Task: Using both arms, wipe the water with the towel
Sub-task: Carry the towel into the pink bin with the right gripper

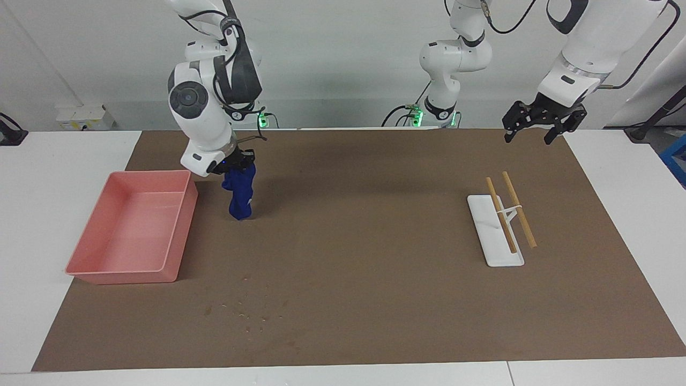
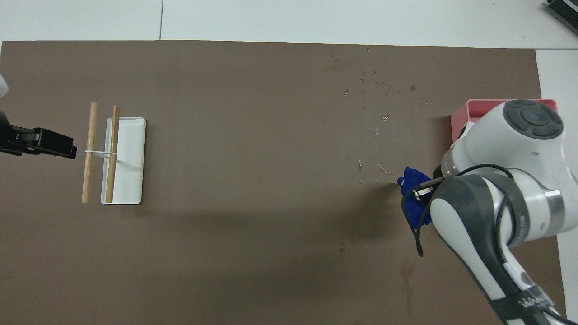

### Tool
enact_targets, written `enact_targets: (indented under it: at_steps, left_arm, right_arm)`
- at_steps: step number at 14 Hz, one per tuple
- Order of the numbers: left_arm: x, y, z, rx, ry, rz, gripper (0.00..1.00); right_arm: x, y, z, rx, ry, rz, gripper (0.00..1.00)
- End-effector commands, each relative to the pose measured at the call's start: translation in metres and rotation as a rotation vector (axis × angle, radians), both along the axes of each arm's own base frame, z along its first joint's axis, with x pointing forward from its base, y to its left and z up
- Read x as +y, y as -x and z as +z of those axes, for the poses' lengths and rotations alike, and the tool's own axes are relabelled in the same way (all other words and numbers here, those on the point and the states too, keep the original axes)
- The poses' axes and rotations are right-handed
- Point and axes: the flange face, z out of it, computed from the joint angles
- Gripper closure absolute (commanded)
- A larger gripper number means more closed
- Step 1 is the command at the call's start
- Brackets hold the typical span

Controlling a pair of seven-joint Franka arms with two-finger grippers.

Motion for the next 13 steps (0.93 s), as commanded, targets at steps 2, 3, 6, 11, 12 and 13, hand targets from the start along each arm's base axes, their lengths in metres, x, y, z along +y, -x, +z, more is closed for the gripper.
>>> enact_targets:
  at_steps: [2, 3, 6, 11, 12, 13]
  left_arm:
    - [0.002, 0.008, 0.001, 0.008, -0.011, -0.004, 0.00]
    - [0.002, 0.008, 0.001, 0.008, -0.012, -0.004, 0.00]
    - [0.002, 0.008, 0.001, 0.008, -0.011, -0.004, 0.00]
    - [0.002, 0.008, 0.000, 0.010, -0.011, -0.004, 0.00]
    - [0.002, 0.008, 0.001, 0.008, -0.012, -0.004, 0.00]
    - [0.002, 0.008, 0.001, 0.008, -0.011, -0.004, 0.00]
  right_arm:
    - [-0.063, -0.011, 0.070, -0.039, 0.036, 0.125, 1.00]
    - [-0.087, -0.015, 0.087, -0.059, 0.038, 0.166, 1.00]
    - [-0.159, -0.020, 0.117, -0.096, 0.075, 0.276, 1.00]
    - [-0.230, -0.017, 0.085, -0.181, 0.084, 0.364, 1.00]
    - [-0.239, -0.014, 0.069, -0.189, 0.085, 0.356, 1.00]
    - [-0.238, -0.010, 0.057, -0.214, 0.094, 0.365, 1.00]
